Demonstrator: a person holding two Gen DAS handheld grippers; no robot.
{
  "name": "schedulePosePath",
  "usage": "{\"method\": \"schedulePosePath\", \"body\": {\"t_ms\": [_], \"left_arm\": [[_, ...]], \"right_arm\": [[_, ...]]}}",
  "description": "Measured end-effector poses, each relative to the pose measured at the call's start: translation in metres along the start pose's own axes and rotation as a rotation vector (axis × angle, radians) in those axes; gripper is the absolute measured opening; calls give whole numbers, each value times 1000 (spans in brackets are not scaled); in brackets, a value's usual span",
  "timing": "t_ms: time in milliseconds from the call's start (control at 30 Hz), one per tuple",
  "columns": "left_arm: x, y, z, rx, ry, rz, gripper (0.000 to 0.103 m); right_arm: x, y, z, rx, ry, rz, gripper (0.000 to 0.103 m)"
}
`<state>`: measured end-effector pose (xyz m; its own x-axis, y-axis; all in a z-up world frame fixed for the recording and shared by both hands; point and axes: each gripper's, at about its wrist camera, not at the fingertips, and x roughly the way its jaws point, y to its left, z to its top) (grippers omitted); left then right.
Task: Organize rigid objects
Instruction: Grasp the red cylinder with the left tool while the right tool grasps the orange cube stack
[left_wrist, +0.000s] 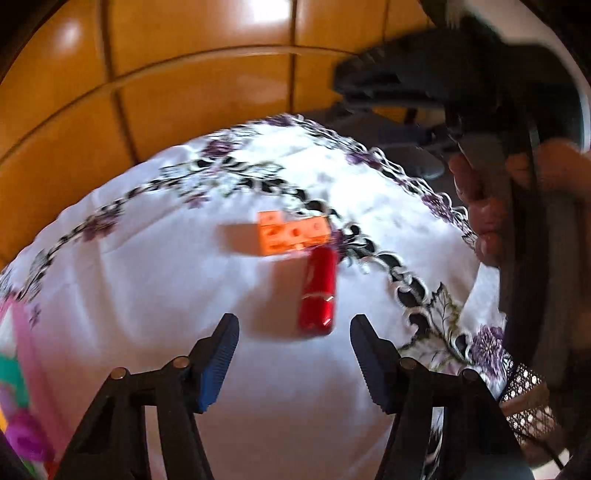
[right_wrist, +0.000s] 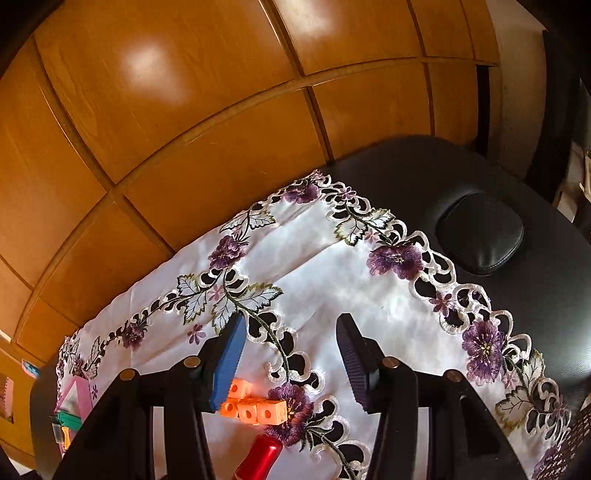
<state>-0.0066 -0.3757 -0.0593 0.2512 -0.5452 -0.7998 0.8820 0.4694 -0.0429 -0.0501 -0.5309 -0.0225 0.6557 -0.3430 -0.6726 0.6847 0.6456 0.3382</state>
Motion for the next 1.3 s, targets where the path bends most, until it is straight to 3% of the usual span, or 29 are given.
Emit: {"method": "schedulePosePath", "body": {"t_ms": [167, 267, 300, 333, 433, 633, 800, 933, 1000, 1300], "left_arm": [[30, -16, 16, 48, 19, 3, 62], [45, -15, 20, 28, 42, 6, 48], [49, -14, 20, 22, 47, 7, 31], [51, -14, 18, 20, 47, 16, 26], [46, -7, 9, -30, 29, 5, 26], [17, 20, -28, -155, -2, 100, 26], [6, 35, -50, -211, -35, 118, 27], [5, 34, -55, -211, -55, 125, 27], [5, 33, -57, -208, -67, 125, 27], [4, 36, -59, -232, -87, 102, 27]], "right_arm": [[3, 0, -1, 2, 12, 3, 51], [4, -1, -1, 4, 16, 3, 51], [5, 0, -1, 2, 18, 0, 51], [7, 0, -1, -3, 24, -4, 51], [12, 4, -4, -21, 54, 20, 51], [38, 26, -20, -114, 214, 101, 51], [54, 45, -38, -222, 305, 85, 51], [61, 54, -48, -285, 324, 42, 58], [61, 55, -51, -290, 325, 37, 67], [64, 61, -55, -350, 319, -6, 67]]}}
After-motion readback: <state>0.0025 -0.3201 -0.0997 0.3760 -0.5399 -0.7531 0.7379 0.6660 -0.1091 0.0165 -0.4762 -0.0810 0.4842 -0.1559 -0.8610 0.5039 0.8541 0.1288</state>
